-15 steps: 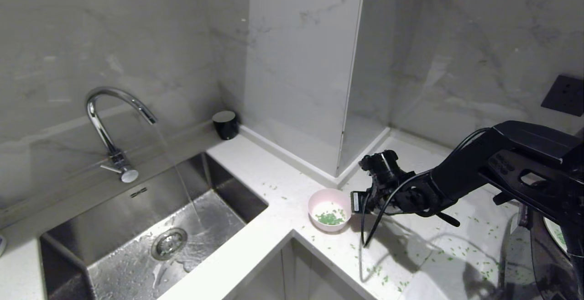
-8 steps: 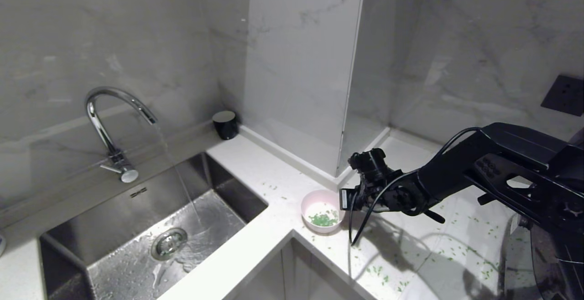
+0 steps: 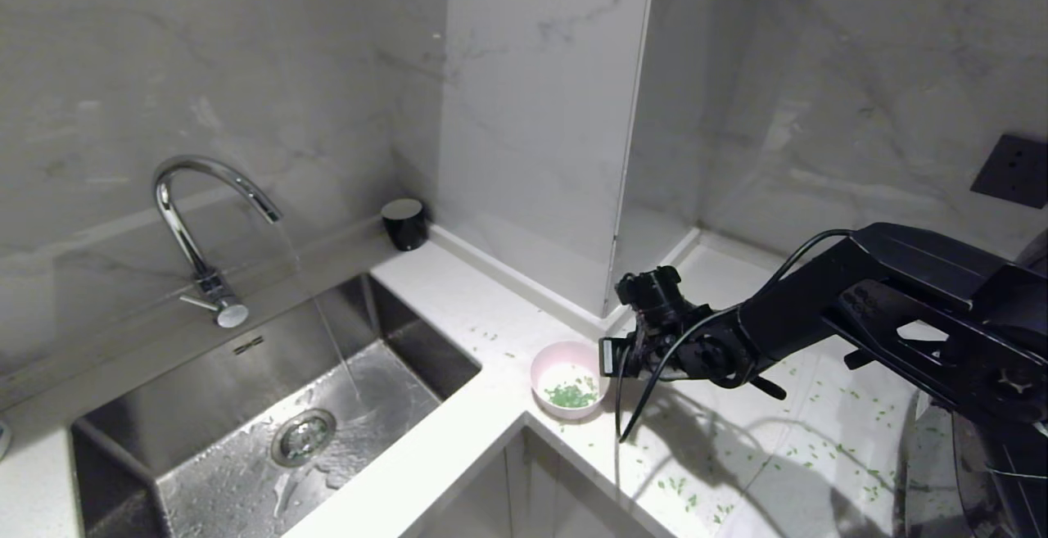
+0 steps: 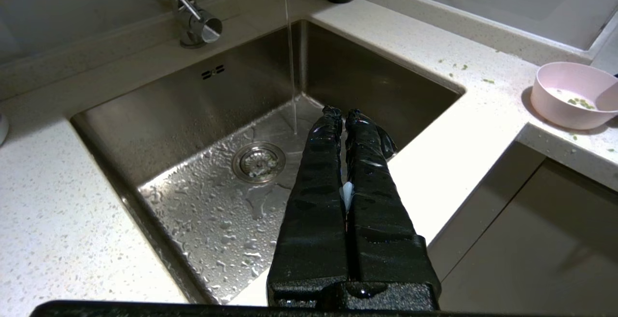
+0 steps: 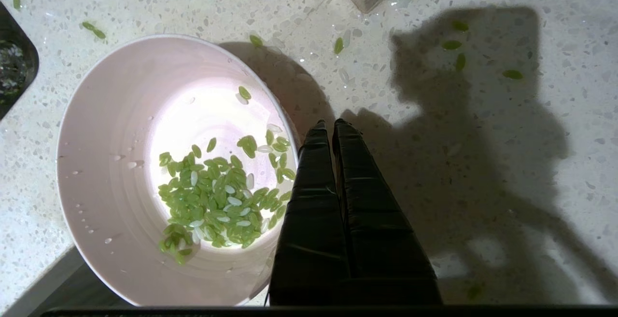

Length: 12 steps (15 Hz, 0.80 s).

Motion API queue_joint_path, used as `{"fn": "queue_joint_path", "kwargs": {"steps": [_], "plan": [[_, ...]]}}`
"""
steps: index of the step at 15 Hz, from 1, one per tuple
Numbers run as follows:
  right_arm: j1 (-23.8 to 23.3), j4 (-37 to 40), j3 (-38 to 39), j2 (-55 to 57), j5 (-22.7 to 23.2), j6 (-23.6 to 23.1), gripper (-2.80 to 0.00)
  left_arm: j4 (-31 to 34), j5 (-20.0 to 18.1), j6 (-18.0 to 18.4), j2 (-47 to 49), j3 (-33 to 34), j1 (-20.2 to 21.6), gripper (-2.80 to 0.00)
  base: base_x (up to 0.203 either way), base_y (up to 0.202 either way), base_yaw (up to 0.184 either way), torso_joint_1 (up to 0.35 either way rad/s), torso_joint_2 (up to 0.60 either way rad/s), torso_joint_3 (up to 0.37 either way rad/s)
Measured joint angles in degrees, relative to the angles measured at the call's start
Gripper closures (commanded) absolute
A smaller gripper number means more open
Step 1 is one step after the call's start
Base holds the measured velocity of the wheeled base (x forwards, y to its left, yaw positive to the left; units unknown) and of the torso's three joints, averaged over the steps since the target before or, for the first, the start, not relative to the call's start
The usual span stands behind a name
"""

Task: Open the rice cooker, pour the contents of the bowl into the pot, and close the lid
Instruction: Pick up the bowl on the table

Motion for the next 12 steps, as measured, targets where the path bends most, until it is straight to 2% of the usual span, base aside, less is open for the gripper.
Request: {"fn": "queue_joint_path", "kwargs": {"steps": [3, 6, 12], "plan": [[-0.47, 0.00, 1.22, -1.53, -0.44, 0.70, 0.00, 0.00, 0.00, -0.02, 0.00, 0.00, -0.04, 0.00, 0.000, 0.000, 0.000, 0.000, 0.00, 0.000], [-2.03, -0.07, 4.55, -7.59, -1.65, 0.47, 0.00, 0.00, 0.00, 0.03, 0.00, 0.00, -0.04, 0.00, 0.000, 0.000, 0.000, 0.000, 0.00, 0.000], [-3.04, 0.15, 13.80, -32.62, -7.28, -3.92, 0.00, 0.02, 0.00, -0.02, 0.00, 0.00, -0.05, 0.00, 0.000, 0.000, 0.000, 0.000, 0.00, 0.000]]}}
